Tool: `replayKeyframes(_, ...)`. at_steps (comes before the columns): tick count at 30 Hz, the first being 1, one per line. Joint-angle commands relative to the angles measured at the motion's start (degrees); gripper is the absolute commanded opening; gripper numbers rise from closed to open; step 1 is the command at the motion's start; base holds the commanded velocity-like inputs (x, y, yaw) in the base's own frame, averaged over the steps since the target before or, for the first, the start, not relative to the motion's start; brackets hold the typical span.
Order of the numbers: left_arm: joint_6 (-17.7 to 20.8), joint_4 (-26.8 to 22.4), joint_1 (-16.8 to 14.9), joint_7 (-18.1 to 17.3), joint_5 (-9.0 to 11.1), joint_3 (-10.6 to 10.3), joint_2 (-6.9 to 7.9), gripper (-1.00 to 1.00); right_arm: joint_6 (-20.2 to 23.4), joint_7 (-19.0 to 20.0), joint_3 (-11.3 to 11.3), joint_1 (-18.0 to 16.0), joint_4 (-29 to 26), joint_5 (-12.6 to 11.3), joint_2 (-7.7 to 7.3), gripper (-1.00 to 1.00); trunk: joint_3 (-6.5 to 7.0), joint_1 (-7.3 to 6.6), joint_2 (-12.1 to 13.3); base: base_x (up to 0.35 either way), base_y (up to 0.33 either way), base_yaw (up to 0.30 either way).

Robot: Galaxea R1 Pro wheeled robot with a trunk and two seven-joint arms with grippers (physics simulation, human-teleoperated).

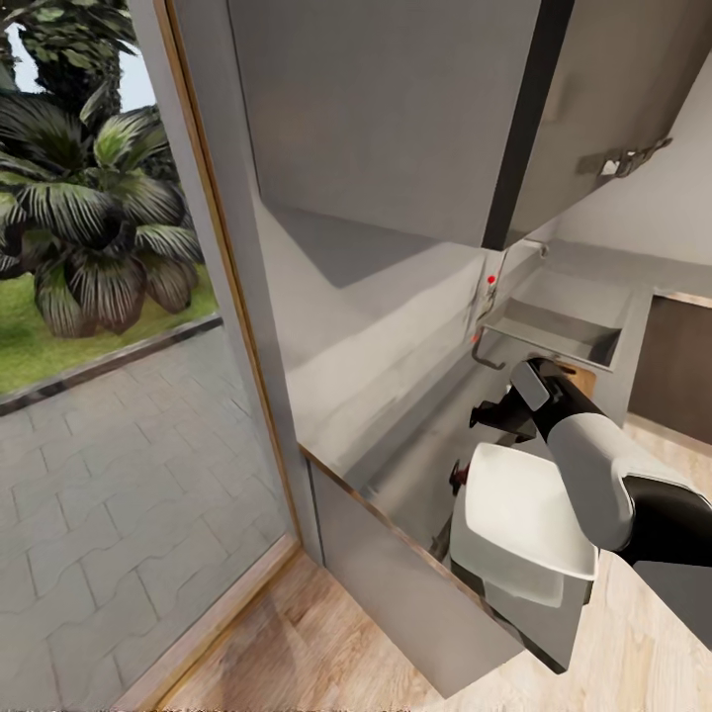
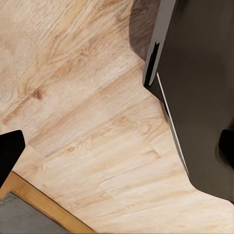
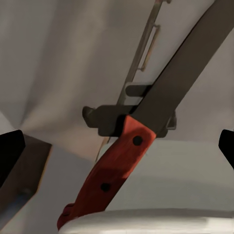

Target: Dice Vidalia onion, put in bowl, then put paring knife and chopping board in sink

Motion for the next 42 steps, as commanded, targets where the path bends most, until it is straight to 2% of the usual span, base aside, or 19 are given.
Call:
replayKeyframes(1,-0.1,0.1,-0.1,0.2,-0.6,0.4,0.02,1.00,0.1,-0.6,-0.2,0.0,-0.1,-0.6,0.01,1.00,-0.20,0.03,-0.1,0.000,0.000,0.000)
replayKeyframes(18,-0.1,0.1,-0.1,0.2,-0.6,0.4,0.02,1.00,0.1,-0.6,-0.2,0.0,-0.1,-0.6,0.02,1.00,-0.69,0.03,-0.1,0.000,0.000,0.000)
replayKeyframes(42,-0.1,0.1,-0.1,0.2,-0.6,0.4,0.02,1.00,0.1,-0.6,-0.2,0.0,-0.1,-0.6,0.02,1.00,-2.27,0.03,-0.1,0.000,0.000,0.000)
